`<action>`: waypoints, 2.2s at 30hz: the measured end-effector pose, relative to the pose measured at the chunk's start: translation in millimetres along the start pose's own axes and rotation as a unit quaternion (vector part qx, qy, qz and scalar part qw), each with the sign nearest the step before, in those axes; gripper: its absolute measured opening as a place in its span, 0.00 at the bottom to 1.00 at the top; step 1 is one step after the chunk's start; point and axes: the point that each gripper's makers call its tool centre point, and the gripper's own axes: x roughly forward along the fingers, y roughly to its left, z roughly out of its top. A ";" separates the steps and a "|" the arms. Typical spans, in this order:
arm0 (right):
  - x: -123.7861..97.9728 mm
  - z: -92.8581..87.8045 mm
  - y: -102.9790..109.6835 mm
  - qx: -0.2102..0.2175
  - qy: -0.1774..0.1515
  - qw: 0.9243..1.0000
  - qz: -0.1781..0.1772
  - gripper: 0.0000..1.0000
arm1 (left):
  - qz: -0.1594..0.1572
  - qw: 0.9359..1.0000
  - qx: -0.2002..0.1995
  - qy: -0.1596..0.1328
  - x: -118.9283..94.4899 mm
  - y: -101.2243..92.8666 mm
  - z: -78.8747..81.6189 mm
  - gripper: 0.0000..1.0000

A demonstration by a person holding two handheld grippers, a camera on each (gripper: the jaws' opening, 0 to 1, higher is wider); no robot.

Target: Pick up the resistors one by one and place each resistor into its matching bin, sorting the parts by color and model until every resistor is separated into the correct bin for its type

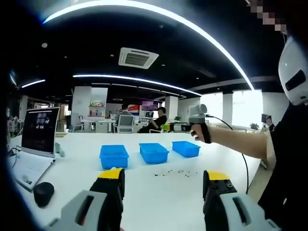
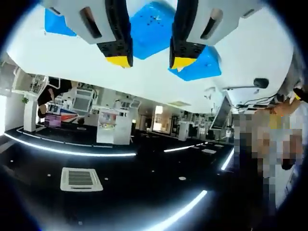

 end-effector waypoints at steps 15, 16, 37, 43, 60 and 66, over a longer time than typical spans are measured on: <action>-189.4 -14.7 37.6 -0.003 -0.044 0.999 0.002 0.31 | -0.013 1.000 0.002 0.007 13.0 -3.3 0.3 0.67; -201.7 -17.1 40.1 0.000 -0.048 0.999 -0.003 0.30 | -0.014 1.000 0.003 0.007 14.3 -3.2 0.6 0.67; -228.4 -21.9 73.2 0.052 -0.010 0.998 0.024 0.29 | -0.026 1.000 0.001 0.017 18.7 -9.6 -6.5 0.67; -196.2 -11.9 82.7 -0.008 0.018 0.995 0.100 0.29 | -0.015 1.000 -0.004 0.016 12.5 -2.2 -9.4 0.67; -76.4 -47.8 106.9 -0.167 0.140 0.933 0.285 0.29 | 0.003 1.000 -0.015 0.017 2.0 8.6 -15.6 0.67; -50.5 -70.6 122.0 -0.135 0.232 0.910 0.315 0.28 | 0.011 1.000 -0.018 0.019 -0.8 13.1 -16.7 0.67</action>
